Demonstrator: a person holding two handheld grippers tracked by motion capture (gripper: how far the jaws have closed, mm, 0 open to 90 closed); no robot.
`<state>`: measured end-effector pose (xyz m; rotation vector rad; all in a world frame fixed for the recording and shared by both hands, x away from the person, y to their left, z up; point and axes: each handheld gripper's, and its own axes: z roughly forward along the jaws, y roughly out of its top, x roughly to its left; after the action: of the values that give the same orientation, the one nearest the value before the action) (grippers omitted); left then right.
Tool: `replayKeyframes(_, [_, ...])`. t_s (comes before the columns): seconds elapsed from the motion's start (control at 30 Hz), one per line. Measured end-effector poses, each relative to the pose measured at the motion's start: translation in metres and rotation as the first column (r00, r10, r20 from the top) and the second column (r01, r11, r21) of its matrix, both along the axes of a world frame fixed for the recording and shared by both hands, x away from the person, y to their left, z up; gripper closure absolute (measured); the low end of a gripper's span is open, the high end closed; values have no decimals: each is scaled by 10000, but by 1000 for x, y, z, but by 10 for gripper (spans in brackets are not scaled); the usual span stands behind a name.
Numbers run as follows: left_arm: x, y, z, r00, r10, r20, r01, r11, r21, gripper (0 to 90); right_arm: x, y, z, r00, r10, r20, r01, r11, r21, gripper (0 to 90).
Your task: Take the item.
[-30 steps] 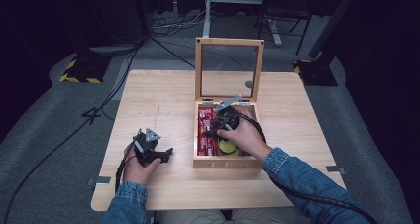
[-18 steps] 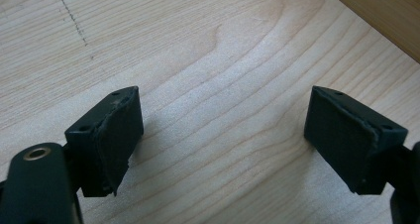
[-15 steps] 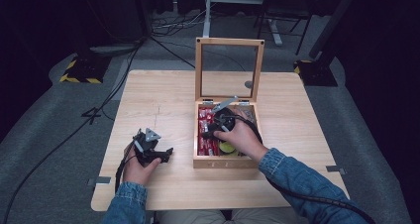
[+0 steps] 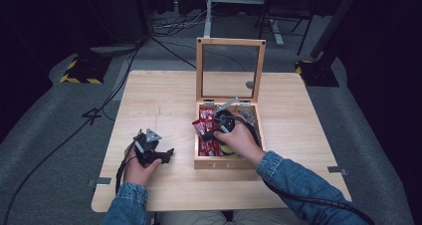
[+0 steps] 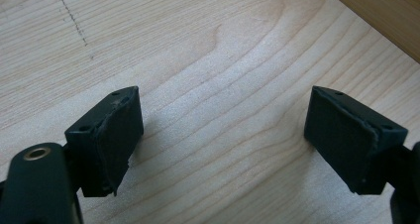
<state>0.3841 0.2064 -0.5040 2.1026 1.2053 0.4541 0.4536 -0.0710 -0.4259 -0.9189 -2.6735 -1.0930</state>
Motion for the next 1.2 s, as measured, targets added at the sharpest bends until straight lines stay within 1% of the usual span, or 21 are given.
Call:
replayKeyframes(0.03, [0,0,0,10000,-2,1,2,10000,3,157,-1,0,2,10000,-8,7,8,9997,249,844])
replayKeyframes(0.07, [0,0,0,10000,-2,-2,2,10000,5,157,-2,0,5,10000,-30,-49,31,9994,347,845])
replayKeyframes(0.17, [0,0,0,10000,-2,-2,2,10000,6,157,-3,-1,13,10000,-30,35,27,9977,673,846])
replayKeyframes(0.27, [0,0,0,10000,7,-1,-7,10000,0,157,-3,-3,21,9998,-92,190,74,9960,891,846])
replayKeyframes(0.33, [0,0,0,10000,-5,3,5,10000,6,156,-3,-5,26,9995,-159,284,128,9940,1083,846])
replayKeyframes(0.43, [0,0,0,10000,13,17,-13,10000,-29,156,-2,-10,33,9992,-250,297,206,9899,1402,846])
replayKeyframes(0.6, [1,0,0,10000,9,-14,-9,10000,-61,155,-2,-17,43,9984,-396,399,325,9859,1642,846])
replayKeyframes(0.87, [1,0,0,10000,10,-14,-10,10000,-51,155,-1,-29,57,9968,-513,610,390,9813,1886,845])
replayKeyframes(1.07, [1,0,0,10000,0,-17,0,10000,-36,154,0,-45,67,9944,-757,732,592,9768,2058,845])
replayKeyframes(1.2, [0,0,0,10000,13,-5,-13,10000,16,154,0,-58,74,9914,-945,907,732,9739,2149,844])
